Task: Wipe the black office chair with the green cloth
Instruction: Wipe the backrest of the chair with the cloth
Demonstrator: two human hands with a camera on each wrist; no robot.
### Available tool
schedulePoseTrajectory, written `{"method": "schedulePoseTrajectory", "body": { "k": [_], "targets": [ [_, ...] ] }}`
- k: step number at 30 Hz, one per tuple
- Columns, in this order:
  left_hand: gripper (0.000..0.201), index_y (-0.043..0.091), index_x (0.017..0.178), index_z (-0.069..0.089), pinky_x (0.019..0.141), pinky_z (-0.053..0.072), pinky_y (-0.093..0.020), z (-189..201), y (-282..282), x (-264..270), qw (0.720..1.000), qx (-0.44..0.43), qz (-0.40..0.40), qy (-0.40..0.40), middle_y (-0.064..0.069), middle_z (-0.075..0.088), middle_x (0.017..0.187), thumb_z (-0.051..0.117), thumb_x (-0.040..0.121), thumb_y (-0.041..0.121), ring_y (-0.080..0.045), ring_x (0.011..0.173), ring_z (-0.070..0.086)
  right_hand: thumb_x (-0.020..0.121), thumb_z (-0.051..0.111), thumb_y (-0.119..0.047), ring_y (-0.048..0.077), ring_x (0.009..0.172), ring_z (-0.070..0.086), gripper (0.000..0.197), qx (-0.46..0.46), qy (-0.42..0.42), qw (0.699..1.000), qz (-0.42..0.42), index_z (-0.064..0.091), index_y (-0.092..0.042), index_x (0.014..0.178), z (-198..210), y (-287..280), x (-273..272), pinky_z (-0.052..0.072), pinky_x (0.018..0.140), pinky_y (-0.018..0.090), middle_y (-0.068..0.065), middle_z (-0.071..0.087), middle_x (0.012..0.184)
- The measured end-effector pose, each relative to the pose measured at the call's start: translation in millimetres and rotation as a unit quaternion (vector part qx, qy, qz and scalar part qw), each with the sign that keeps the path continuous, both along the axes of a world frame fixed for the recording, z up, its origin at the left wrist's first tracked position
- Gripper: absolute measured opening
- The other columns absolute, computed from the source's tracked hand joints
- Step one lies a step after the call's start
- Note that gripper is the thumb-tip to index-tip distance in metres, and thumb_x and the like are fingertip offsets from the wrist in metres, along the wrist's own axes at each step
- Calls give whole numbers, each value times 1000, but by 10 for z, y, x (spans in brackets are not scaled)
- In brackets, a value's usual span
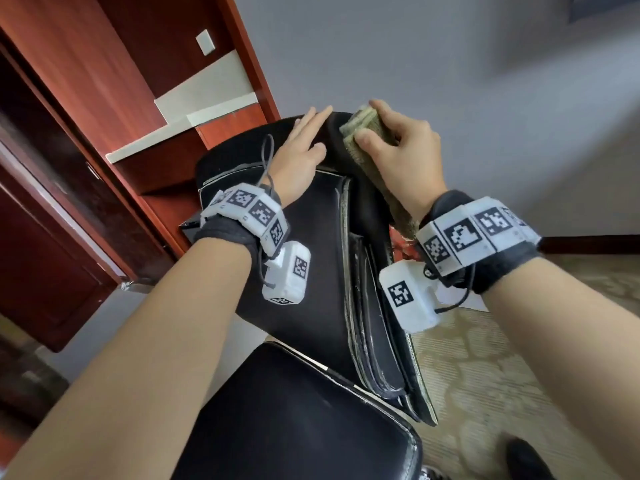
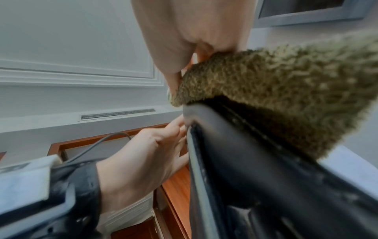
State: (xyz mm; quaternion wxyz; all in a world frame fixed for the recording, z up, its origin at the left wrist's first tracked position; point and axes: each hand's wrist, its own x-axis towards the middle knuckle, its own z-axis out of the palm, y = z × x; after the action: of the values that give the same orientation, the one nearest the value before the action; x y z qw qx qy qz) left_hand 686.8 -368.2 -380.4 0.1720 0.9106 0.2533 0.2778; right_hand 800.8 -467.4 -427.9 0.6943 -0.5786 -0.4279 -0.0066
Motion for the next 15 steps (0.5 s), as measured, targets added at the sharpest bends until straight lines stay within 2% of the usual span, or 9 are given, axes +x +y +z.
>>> {"method": "schedulePoseTrajectory", "body": {
  "k": [2, 4, 5, 6, 7, 9, 10, 12, 15],
  "targets": [
    [57, 26, 148, 24, 118, 4, -30, 4, 22, 14, 1000, 5, 5, -2, 2, 11, 159, 33, 97, 3, -12, 146, 3, 88, 57, -30, 9, 121, 51, 45, -10, -9, 1000, 11, 53, -23, 133, -20, 20, 37, 32, 109, 27, -7, 65, 119],
    [60, 27, 148, 25, 116, 5, -26, -17, 46, 30, 1000, 16, 12, -3, 2, 11, 158, 34, 95, -1, -12, 146, 4, 89, 56, -30, 5, 121, 48, 46, 4, 9, 999, 42, 51, -23, 134, -135, 14, 42, 34, 103, 14, -5, 63, 118],
    [62, 27, 148, 25, 115, 6, -25, -32, 60, 40, 1000, 24, 16, -4, 2, 11, 158, 34, 94, -2, -12, 146, 5, 90, 55, -30, -1, 117, 48, 45, 6, 20, 999, 50, 51, -25, 134, -217, 13, 45, 33, 95, 4, -5, 62, 117],
    [63, 28, 148, 25, 115, 7, -24, -40, 73, 52, 999, 31, 20, -5, 2, 12, 158, 35, 93, -3, -12, 146, 5, 90, 55, -30, -9, 108, 47, 43, 1, 28, 998, 51, 52, -27, 133, -288, -3, 44, 31, 86, -3, -9, 60, 112],
    [64, 28, 148, 25, 115, 7, -24, -46, 86, 59, 999, 36, 23, -6, 2, 12, 158, 35, 93, -3, -12, 146, 5, 91, 54, -30, -15, 99, 46, 40, -7, 34, 998, 48, 53, -30, 131, -344, -13, 35, 31, 78, -5, -14, 58, 105],
    [63, 28, 148, 25, 114, 8, -23, -42, 105, 63, 999, 43, 28, -4, 2, 13, 158, 35, 93, -2, -11, 145, 7, 90, 53, -33, -10, 98, 51, 37, -10, 32, 999, 30, 57, -33, 127, -322, -16, 8, 35, 77, 1, -18, 60, 97],
    [62, 27, 147, 26, 113, 8, -22, -35, 114, 65, 998, 46, 30, -2, 2, 13, 158, 36, 93, -2, -11, 145, 8, 88, 53, -33, 0, 104, 55, 37, -4, 20, 1000, 13, 58, -32, 125, -241, -1, 2, 39, 81, 9, -15, 64, 97],
    [61, 27, 147, 27, 111, 8, -18, -24, 139, 62, 997, 62, 35, 4, 1, 15, 158, 36, 94, -1, -11, 144, 10, 88, 52, -28, 15, 115, 55, 39, -3, -12, 1000, -11, 58, -26, 126, -2, 101, 15, 39, 92, 18, -5, 68, 111],
    [54, 25, 147, 29, 108, 8, -14, 10, 224, 64, 995, 92, 47, 17, -2, 21, 156, 37, 97, 6, -12, 144, 15, 90, 50, -22, 17, 120, 52, 39, -54, -62, 997, -14, 56, -23, 128, 259, 251, 69, 35, 100, 21, 0, 63, 123]
  ]
}}
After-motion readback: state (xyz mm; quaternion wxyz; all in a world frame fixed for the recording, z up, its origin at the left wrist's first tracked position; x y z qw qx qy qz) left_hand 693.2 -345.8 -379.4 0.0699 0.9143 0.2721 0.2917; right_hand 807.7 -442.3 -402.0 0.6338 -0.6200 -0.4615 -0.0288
